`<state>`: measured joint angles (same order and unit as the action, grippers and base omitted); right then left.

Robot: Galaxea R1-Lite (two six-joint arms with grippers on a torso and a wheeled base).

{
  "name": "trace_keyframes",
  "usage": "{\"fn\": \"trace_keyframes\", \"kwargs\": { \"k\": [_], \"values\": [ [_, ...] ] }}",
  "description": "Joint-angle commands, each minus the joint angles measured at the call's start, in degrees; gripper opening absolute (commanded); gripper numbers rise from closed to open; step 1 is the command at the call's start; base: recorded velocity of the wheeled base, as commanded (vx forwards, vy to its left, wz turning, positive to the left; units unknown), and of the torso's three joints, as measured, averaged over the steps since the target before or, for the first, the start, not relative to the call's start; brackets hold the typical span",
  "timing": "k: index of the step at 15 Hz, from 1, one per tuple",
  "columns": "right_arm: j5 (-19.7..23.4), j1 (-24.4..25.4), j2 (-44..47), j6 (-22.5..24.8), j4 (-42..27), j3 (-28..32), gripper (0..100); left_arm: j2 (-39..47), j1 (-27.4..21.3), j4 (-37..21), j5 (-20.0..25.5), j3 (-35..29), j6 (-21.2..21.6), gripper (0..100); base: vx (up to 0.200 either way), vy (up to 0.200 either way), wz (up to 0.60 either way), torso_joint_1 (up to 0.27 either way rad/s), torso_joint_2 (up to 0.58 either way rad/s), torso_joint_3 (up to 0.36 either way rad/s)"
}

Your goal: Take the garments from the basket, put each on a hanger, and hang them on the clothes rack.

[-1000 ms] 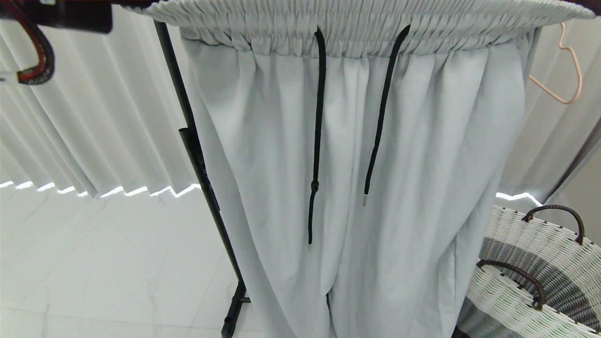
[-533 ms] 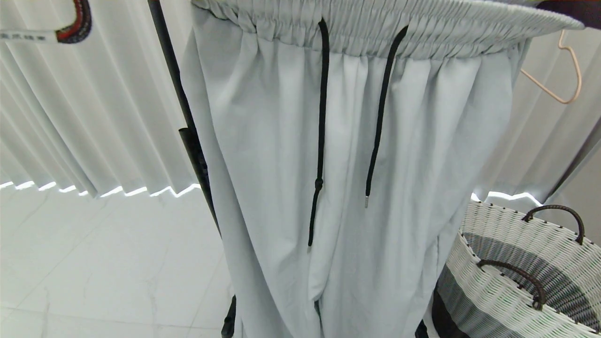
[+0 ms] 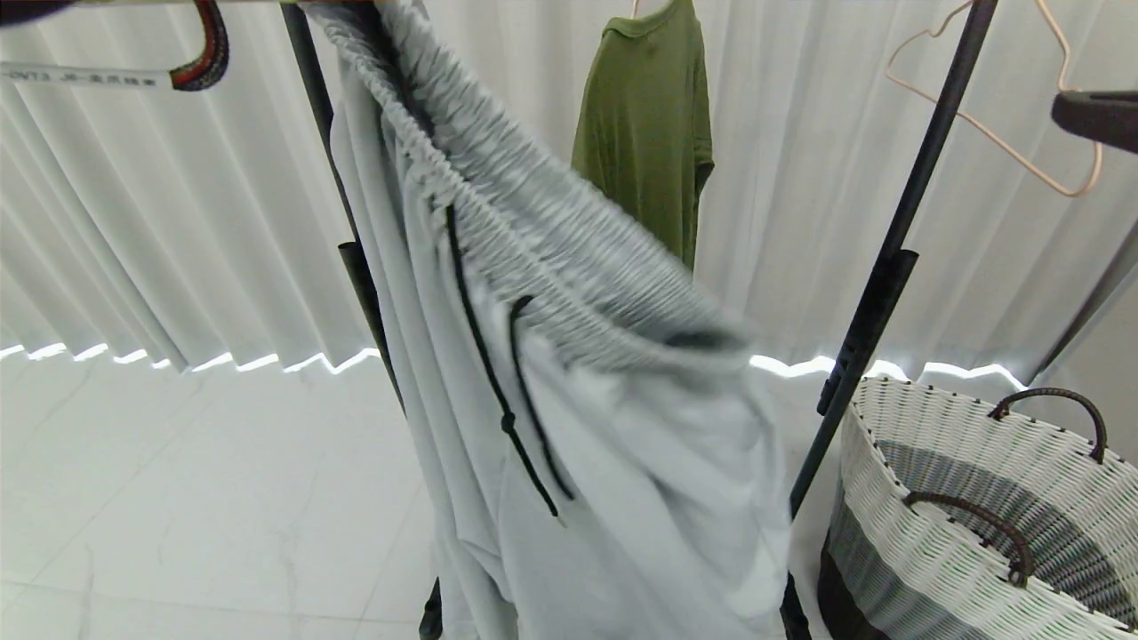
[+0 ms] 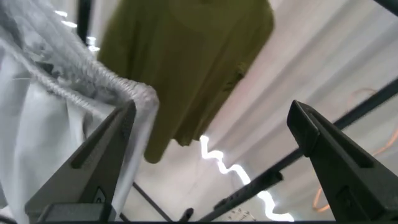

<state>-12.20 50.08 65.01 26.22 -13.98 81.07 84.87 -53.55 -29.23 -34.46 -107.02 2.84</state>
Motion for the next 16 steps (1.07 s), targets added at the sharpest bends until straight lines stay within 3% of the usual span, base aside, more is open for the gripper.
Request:
{"fn": "trace_keyframes", "kwargs": {
  "k": [1, 2, 4, 7, 12, 15, 16],
  "values": [
    [-0.3, -0.2, -3.0, 0.0, -0.3, -1.6, 100, 0.3, 0.5, 0.1, 0.0, 0.6, 0.0, 0, 0.000, 0.000, 0.00, 0.000, 0.00, 0.000],
    [-1.0, -2.7, -3.3, -0.1, -1.7, -2.2, 100, 0.1, 0.5, 0.1, 0.1, 1.3, 0.1, 0, 0.000, 0.000, 0.00, 0.000, 0.00, 0.000],
    [-7.2, -15.7, -3.5, 0.8, -9.9, -3.0, 100, -0.7, 0.5, 0.0, 0.1, 2.8, 1.1, 0, 0.000, 0.000, 0.00, 0.000, 0.00, 0.000],
    [-8.8, -24.4, -4.7, 0.9, -14.3, -5.2, 100, -2.7, 0.5, 0.0, 0.1, 4.0, 3.8, 0, 0.000, 0.000, 0.00, 0.000, 0.00, 0.000],
    [-8.9, -25.7, -9.1, -0.7, -11.5, -14.6, 100, -5.2, 0.5, 0.0, 0.1, 6.6, 3.8, 0, 0.000, 0.000, 0.00, 0.000, 0.00, 0.000],
    [-9.0, -25.9, -9.5, -10.5, 3.2, -23.2, 100, -5.3, 0.5, 0.0, 0.0, 6.6, 3.8, 0, 0.000, 0.000, 0.00, 0.000, 0.00, 0.000],
    [-9.0, -27.0, -9.6, -12.0, 4.9, -24.6, 100, -5.2, 0.5, 0.0, 0.0, 6.6, 3.9, 0, 0.000, 0.000, 0.00, 0.000, 0.00, 0.000]
  ]
}}
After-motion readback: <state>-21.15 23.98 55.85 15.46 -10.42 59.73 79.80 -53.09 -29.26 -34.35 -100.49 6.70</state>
